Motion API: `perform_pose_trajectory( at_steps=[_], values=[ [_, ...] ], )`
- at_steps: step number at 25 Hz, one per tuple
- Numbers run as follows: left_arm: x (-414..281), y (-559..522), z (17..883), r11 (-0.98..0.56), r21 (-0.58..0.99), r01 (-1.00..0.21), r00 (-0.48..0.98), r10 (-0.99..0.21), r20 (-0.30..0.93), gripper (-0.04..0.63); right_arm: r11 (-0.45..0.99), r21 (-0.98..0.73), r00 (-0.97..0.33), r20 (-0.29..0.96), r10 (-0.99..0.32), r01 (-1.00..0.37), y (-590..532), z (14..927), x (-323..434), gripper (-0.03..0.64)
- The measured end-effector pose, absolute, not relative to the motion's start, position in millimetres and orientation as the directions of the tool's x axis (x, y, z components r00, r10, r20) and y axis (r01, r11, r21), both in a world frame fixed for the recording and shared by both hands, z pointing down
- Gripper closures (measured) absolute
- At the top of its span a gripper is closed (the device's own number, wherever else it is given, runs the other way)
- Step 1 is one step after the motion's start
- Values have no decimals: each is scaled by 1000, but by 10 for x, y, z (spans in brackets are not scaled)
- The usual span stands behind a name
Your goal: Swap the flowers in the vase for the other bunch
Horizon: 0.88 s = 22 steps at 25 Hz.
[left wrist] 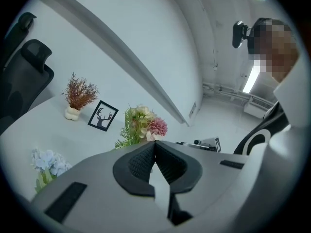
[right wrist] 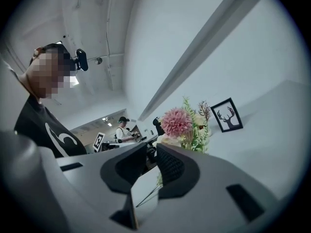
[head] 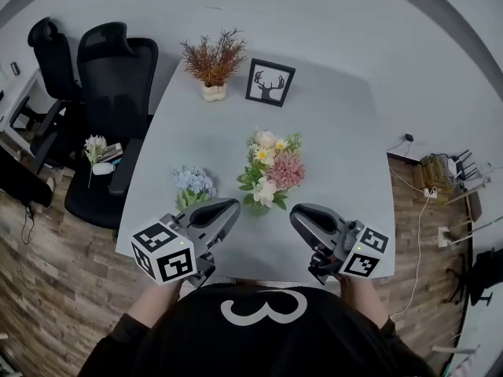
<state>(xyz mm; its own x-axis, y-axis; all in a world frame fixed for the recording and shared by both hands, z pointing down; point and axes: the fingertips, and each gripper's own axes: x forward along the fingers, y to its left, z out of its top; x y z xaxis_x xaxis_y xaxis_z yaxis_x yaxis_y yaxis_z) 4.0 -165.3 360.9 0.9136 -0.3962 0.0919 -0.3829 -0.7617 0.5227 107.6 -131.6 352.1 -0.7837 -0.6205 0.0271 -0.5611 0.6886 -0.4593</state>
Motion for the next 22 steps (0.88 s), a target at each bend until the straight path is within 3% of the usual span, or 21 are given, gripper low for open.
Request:
perform_pose_trajectory(
  at_steps=[2,13,16,22],
  values=[
    [54,-1700,3618,-772,521,-364,924,-372,94,584,668,-449,-754,18,-656,-593,-1350,3508,1100,531],
    [63,-1745,3790,-782,539,-313,947,-299,116,584,539,-257,-573,76,-816,-802,-1666,3580,1090,165],
    [17,-1765,3813,-782,536,-319,946,-299,126,584,517,-159,-534,86,-841,-841,-1814,3541,1075,114],
    [-104,-1767,3921,-765,545,-344,938,-312,154,584,513,-130,-525,88,-847,-849,-2175,3509,1046,87]
  ],
)
